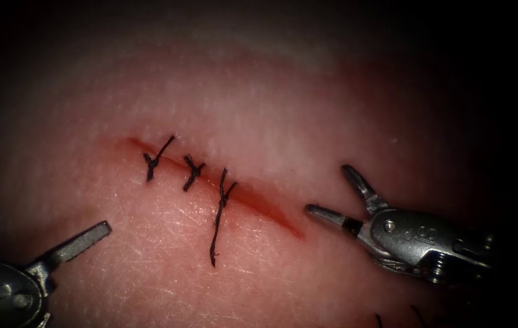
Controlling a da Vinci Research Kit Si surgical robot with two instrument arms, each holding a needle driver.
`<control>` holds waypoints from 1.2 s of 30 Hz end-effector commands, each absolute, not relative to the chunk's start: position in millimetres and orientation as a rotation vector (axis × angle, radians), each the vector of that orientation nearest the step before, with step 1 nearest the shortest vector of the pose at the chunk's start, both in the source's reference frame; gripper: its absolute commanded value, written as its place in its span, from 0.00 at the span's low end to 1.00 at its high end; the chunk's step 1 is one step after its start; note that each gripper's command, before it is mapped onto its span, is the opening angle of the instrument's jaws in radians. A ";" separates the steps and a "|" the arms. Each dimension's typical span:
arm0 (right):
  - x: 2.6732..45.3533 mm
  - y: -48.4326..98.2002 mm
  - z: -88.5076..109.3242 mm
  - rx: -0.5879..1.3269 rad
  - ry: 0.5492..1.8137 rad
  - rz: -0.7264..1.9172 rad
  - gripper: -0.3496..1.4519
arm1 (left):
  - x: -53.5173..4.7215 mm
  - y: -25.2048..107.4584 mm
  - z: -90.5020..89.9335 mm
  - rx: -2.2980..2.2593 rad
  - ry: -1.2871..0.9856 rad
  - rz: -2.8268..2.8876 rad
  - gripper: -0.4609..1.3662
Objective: Wound Closure
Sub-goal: Drop the suture from the left gripper, then grab the short tail with the left gripper
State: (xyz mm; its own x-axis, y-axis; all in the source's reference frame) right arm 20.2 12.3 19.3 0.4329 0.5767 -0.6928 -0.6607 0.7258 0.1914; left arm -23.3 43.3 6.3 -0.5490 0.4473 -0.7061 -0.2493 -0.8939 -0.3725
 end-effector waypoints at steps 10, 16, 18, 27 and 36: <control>20.2 12.3 19.2 -0.110 0.817 0.771 0.84 | -27.1 48.0 9.1 -1.364 -0.287 2.434 0.83; 20.3 12.5 19.3 -0.107 0.818 0.770 0.84 | -26.6 50.5 11.3 -1.454 -0.187 2.459 0.70; 20.3 12.6 19.3 -0.105 0.816 0.770 0.84 | -26.3 49.7 12.2 -1.465 -0.153 2.488 0.69; 20.6 13.4 19.1 -0.098 0.813 0.770 0.84 | -26.2 46.0 14.3 -1.448 -0.132 2.648 0.71; 20.5 13.6 19.2 -0.086 0.817 0.764 0.84 | -26.3 45.0 15.5 -1.469 -0.066 2.715 0.70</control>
